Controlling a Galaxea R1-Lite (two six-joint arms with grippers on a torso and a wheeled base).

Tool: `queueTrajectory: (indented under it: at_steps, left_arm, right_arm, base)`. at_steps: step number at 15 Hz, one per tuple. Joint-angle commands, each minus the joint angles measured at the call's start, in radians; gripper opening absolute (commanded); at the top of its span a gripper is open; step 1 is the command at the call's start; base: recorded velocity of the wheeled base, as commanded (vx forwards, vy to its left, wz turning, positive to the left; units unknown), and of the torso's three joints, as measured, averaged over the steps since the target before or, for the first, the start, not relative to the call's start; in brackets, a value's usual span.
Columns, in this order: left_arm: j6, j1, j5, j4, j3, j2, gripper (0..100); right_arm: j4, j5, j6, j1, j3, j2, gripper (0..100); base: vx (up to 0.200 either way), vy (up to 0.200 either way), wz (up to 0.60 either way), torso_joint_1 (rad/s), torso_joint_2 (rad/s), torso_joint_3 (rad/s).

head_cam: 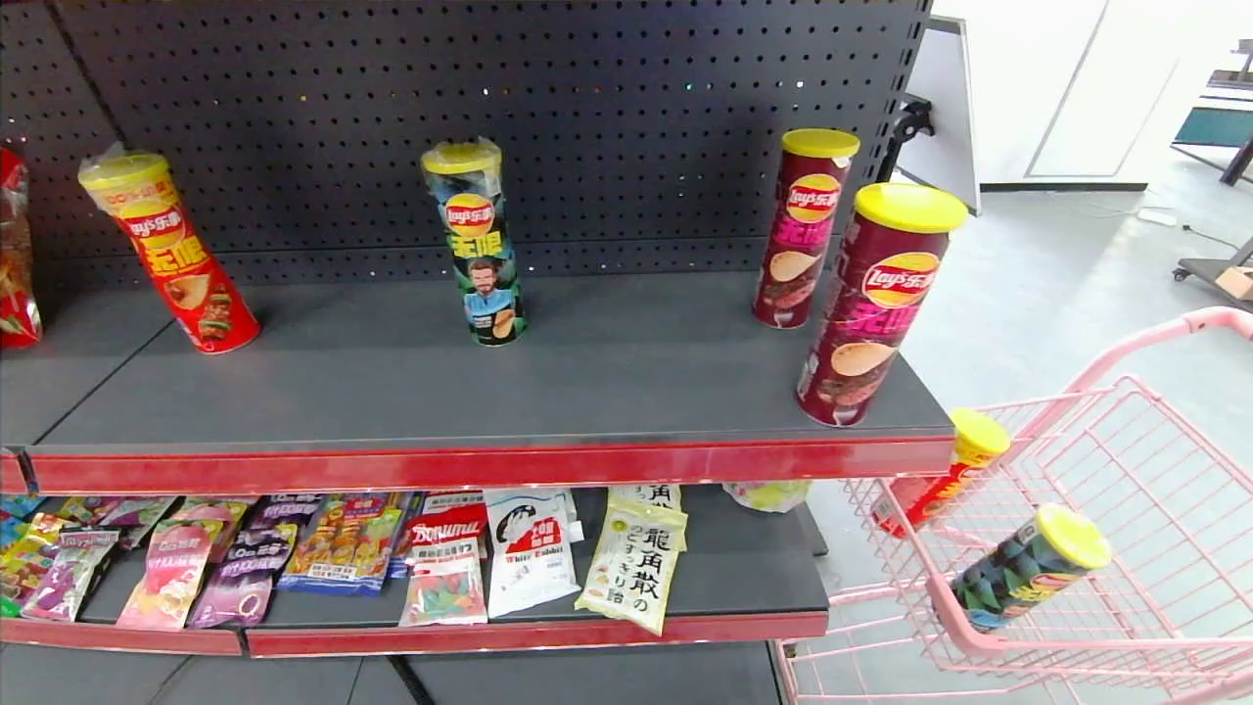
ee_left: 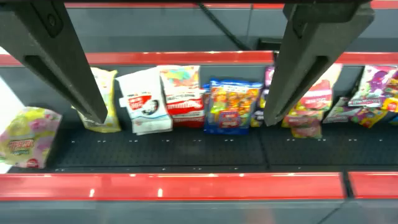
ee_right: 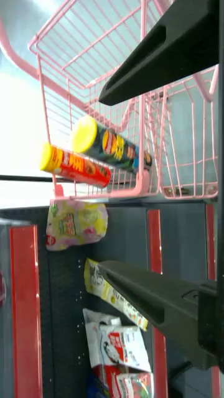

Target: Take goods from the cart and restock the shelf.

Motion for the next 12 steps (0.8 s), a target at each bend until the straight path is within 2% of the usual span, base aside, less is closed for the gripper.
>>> queueTrajectory:
  at_steps: [1,2,3,12]
  left_arm:
    - [0.000,0.000,0.000,0.000,0.000,0.001,100]
    - [0.000,0.000,0.000,0.000,0.000,0.001,100]
    - [0.000,0.000,0.000,0.000,0.000,0.001,100]
    - [0.000,0.000,0.000,0.000,0.000,0.001,100]
  right_arm:
    - [0.000,0.000,0.000,0.000,0.000,0.001,100]
    - [0.000,0.000,0.000,0.000,0.000,0.001,100]
    - [0.000,0.000,0.000,0.000,0.000,0.001,100]
    - [0.000,0.000,0.001,0.000,0.000,0.001,100]
  base:
    - [0.000,-0.200,0.00,0.002,0.01,0.002]
    - [0.000,-0.200,0.00,0.007,0.00,0.007]
    - [0.000,0.000,0.00,0.000,0.00,0.000]
    - [0.000,0.000,-0.60,0.004,0.00,0.001]
